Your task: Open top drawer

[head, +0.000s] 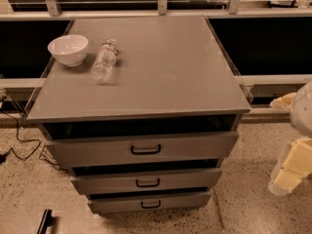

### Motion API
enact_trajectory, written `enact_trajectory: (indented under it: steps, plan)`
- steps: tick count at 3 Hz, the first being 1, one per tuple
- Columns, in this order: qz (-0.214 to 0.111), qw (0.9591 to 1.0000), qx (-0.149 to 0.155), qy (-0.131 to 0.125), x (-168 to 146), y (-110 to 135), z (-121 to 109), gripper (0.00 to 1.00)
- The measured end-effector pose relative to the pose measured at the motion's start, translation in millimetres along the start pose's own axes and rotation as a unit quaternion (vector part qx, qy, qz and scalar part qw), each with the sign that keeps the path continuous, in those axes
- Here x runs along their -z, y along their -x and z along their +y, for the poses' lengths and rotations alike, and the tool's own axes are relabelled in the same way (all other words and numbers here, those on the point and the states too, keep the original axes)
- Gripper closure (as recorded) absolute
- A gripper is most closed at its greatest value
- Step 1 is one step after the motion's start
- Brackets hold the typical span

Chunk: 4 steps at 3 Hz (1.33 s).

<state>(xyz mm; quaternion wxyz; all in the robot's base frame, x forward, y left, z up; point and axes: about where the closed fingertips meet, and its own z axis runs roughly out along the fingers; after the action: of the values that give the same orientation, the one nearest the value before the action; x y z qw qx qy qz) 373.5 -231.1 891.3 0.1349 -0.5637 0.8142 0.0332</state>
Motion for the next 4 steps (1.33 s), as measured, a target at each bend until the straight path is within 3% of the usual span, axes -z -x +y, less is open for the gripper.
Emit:
enact_trajectory:
  steps: [2, 4]
  plan:
    - [-0.048, 0.9985, 0.024, -0.008, -34.0, 7.7, 15.7, 0.00]
    - [-0.053, 0.9982, 0.027, -0.011, -37.3, 10.8, 16.5, 0.00]
